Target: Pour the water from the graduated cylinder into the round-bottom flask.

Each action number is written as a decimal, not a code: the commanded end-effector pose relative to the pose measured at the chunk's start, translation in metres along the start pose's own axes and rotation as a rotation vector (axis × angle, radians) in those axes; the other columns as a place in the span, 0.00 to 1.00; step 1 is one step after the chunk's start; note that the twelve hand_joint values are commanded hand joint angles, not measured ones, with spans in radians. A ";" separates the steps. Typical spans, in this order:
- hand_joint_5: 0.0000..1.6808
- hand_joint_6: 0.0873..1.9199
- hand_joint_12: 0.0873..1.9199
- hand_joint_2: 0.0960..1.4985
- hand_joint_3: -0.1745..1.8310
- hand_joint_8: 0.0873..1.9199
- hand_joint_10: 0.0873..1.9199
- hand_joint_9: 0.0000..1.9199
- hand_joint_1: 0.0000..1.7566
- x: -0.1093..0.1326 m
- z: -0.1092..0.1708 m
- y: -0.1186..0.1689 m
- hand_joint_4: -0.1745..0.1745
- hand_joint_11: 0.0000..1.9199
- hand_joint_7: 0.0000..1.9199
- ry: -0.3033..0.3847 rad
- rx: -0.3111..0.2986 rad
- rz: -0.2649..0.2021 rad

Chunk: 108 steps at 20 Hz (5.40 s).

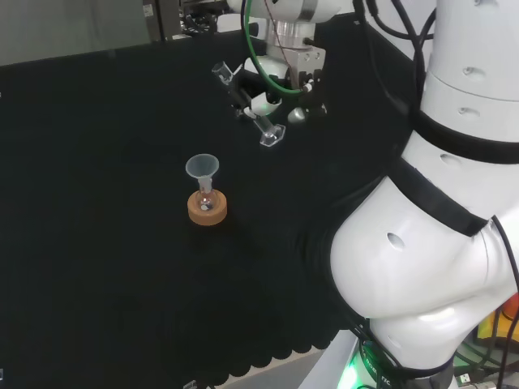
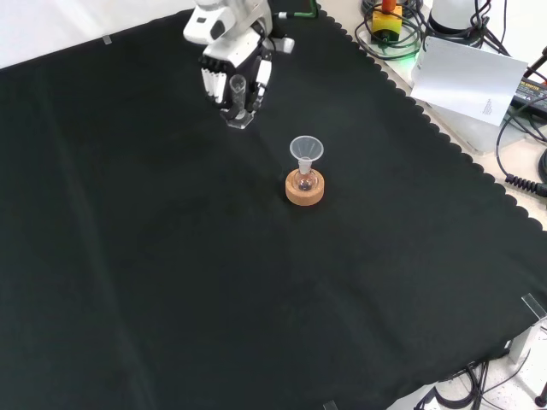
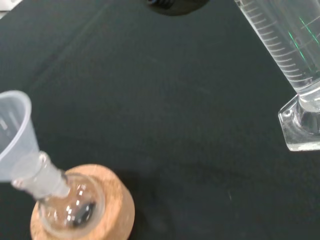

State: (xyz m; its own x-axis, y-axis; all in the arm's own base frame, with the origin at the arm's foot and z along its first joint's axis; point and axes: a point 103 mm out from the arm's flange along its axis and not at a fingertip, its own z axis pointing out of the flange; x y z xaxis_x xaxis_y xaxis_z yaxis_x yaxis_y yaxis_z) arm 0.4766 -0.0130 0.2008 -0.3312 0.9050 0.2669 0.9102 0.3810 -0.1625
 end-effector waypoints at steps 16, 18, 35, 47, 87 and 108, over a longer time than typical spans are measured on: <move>0.55 0.55 0.40 0.75 0.09 0.21 0.00 0.73 0.65 0.018 0.025 -0.091 0.00 0.63 0.60 -0.206 0.347 0.072; 0.55 0.55 0.39 0.75 0.09 0.21 0.00 0.73 0.65 0.018 0.027 -0.097 0.00 0.63 0.60 -0.234 0.373 0.075; 0.55 0.54 0.39 0.75 0.09 0.19 0.00 0.73 0.65 0.006 0.034 -0.117 0.01 0.63 0.61 -0.297 0.551 0.134; 0.56 0.54 0.39 0.75 0.09 0.18 0.00 0.74 0.65 -0.007 0.013 -0.129 0.03 0.64 0.62 -0.319 0.533 0.171; 0.56 0.53 0.38 0.74 0.09 0.16 0.00 0.74 0.65 0.043 0.016 -0.094 0.04 0.64 0.63 -0.441 0.642 0.130; 0.56 0.53 0.38 0.74 0.09 0.16 0.00 0.74 0.65 0.059 0.021 -0.072 0.02 0.64 0.63 -0.489 0.708 0.142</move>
State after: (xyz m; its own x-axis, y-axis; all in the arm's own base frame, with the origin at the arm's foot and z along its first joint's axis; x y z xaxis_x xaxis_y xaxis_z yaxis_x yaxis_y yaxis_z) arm 0.3845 0.0152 0.2108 -0.4482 0.8698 -0.2062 0.6409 0.1519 -0.7524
